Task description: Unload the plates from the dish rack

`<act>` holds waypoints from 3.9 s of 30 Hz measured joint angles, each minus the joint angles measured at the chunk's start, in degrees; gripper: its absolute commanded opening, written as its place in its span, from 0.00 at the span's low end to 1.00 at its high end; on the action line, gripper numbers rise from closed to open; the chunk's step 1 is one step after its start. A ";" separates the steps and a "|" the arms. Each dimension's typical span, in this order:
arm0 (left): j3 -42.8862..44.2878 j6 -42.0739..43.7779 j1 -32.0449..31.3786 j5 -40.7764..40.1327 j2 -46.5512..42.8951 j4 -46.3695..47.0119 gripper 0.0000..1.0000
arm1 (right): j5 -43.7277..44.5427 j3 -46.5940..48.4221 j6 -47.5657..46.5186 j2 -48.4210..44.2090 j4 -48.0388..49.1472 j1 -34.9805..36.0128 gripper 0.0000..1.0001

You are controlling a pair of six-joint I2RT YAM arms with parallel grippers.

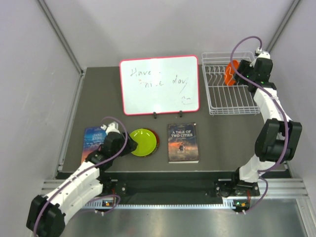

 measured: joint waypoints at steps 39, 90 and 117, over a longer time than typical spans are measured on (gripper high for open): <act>10.73 9.84 0.00 2.99 12.31 10.51 0.79 | 3.32 37.62 -7.91 33.81 -10.78 0.00 0.40; 19.12 16.20 -0.02 9.57 25.68 22.16 0.99 | 8.33 -2.08 -5.51 -14.64 -0.28 10.60 0.00; 22.75 -4.74 -0.33 32.81 51.98 70.38 0.88 | -21.53 -33.48 19.82 -27.17 14.64 28.55 0.00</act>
